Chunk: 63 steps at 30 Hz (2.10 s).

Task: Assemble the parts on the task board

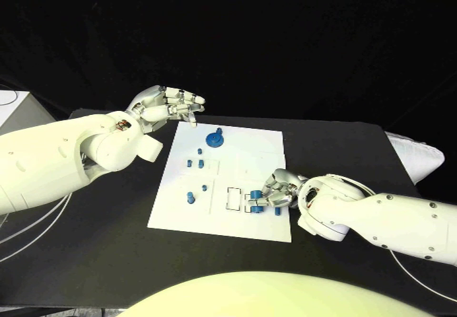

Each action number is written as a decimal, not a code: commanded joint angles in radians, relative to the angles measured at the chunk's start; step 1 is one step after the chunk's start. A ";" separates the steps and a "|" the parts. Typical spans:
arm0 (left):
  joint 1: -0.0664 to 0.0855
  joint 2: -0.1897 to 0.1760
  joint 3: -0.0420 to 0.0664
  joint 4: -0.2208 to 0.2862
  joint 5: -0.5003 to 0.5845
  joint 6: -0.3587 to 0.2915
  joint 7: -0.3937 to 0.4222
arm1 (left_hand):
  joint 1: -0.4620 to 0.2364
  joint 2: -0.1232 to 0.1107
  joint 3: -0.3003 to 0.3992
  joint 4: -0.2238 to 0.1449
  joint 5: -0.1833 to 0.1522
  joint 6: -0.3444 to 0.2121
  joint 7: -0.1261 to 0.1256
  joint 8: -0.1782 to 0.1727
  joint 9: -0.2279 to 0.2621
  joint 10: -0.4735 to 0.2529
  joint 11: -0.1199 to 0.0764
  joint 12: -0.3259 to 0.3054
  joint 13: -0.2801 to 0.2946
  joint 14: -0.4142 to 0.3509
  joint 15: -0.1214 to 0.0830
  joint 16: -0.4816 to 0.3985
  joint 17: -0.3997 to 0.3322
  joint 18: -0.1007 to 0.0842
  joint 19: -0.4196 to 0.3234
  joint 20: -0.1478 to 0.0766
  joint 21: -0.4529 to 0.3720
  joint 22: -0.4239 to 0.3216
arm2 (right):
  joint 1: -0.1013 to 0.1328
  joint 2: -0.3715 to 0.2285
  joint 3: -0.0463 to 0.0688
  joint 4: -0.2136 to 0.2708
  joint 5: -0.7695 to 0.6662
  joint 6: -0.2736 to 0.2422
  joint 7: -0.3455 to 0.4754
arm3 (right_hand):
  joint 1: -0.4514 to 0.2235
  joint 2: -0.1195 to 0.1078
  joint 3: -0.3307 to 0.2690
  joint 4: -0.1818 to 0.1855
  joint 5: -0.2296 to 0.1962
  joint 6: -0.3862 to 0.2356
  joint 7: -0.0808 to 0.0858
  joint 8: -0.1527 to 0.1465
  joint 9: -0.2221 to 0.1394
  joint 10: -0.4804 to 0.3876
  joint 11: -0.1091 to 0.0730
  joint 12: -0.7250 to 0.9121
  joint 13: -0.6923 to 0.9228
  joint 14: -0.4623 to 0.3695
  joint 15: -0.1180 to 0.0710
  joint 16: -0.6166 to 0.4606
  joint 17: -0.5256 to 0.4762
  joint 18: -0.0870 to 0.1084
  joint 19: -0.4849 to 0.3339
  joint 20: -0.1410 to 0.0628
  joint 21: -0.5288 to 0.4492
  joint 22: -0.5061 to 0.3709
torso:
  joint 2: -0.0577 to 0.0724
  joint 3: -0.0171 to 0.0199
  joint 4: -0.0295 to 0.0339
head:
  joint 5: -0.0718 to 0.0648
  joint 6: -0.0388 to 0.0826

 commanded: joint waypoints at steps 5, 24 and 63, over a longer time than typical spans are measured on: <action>0.000 0.000 0.001 0.003 0.002 0.015 0.002 | -0.005 0.004 -0.003 0.005 0.003 -0.006 0.000 0.004 -0.001 -0.009 0.000 0.005 -0.002 -0.002 0.005 -0.003 -0.001 0.014 0.001 0.004 -0.004 -0.002 | -0.007 -0.010 -0.005 0.008 0.040 -0.017 -0.009 | 0.049 0.009 0.016 0.001 0.161 -0.001 -0.002 0.003 -0.012 0.077 -0.010 0.000 0.229 0.093 -0.003 0.004 0.214 -0.022 0.055 -0.005 0.010 0.137 | -0.002 -0.0011 -0.0013 | 0.002 0.000; 0.000 0.000 0.000 0.004 0.001 0.018 -0.006 | -0.005 0.004 -0.003 0.005 0.003 -0.007 0.001 0.005 -0.002 -0.011 0.000 0.005 -0.002 -0.002 0.005 -0.003 -0.002 0.014 0.002 0.004 -0.006 -0.003 | 0.059 -0.033 -0.002 0.081 0.254 -0.030 0.008 | 0.014 0.026 0.041 0.003 0.123 0.019 -0.008 0.006 -0.021 0.086 -0.014 0.011 0.240 0.099 -0.006 0.011 0.238 -0.026 0.059 -0.007 0.029 0.150 | -0.004 -0.0039 -0.0029 | 0.010 0.000; 0.000 0.001 0.000 0.002 -0.002 0.023 -0.015 | -0.005 0.003 -0.004 0.007 0.003 -0.011 0.002 0.004 -0.003 -0.014 0.001 0.006 -0.002 -0.004 0.006 -0.003 -0.002 0.014 0.002 0.005 -0.009 -0.005 | 0.055 0.132 -0.005 -0.059 0.218 0.036 -0.034 | -0.072 0.042 0.018 0.004 -0.018 0.029 -0.012 0.022 -0.022 0.080 -0.017 0.000 0.234 0.100 -0.008 0.013 0.243 -0.024 0.057 -0.009 0.022 0.152 | -0.002 -0.0031 -0.0018 | 0.026 0.000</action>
